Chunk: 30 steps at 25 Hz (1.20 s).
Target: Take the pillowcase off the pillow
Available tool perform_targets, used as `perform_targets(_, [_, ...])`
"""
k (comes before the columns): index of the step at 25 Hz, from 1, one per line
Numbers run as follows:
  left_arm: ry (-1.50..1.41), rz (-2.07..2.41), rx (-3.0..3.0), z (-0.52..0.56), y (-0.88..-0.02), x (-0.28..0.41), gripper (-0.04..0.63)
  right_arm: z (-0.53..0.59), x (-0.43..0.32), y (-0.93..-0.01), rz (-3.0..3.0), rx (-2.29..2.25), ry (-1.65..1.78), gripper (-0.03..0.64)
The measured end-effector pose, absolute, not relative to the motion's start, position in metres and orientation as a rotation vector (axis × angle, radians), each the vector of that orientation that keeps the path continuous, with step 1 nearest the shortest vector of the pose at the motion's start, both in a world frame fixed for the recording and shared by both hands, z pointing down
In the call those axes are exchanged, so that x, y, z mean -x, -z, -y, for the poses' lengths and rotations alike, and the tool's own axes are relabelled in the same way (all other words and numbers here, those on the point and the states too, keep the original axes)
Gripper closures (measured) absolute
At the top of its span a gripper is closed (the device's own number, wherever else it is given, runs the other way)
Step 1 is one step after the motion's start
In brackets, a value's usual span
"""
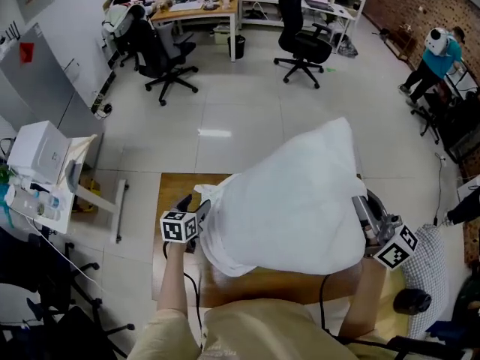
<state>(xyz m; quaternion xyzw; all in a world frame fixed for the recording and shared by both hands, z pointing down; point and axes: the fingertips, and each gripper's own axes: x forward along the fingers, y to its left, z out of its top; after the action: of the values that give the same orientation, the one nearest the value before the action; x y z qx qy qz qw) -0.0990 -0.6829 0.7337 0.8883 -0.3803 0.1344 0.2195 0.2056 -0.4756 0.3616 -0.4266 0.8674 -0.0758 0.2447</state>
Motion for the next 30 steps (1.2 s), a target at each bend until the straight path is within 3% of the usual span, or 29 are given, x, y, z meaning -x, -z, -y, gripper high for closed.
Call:
perform_targets(9, [-0.351,1.061,-2.346,0.57,-0.815,0.099,0.325,0.421,-0.302,-0.486,-2.387,1.559,0.25,0.606])
perform_targets(19, [-0.327,1.041,-2.35,0.542,-0.794,0.075,0.325,0.383,-0.453,-0.72,-2.143,2.061,0.615,0.586])
perform_targets(24, [-0.366,0.996,-2.388,0.538,-0.784,0.047,0.325,0.341,-0.55,-0.835,-1.944,2.446,0.981,0.535])
perform_targets(30, [-0.356,0.967,-2.435,0.524,-0.763,0.019,0.325,0.341,-0.536,-0.76,-1.923,2.289,0.652,0.363])
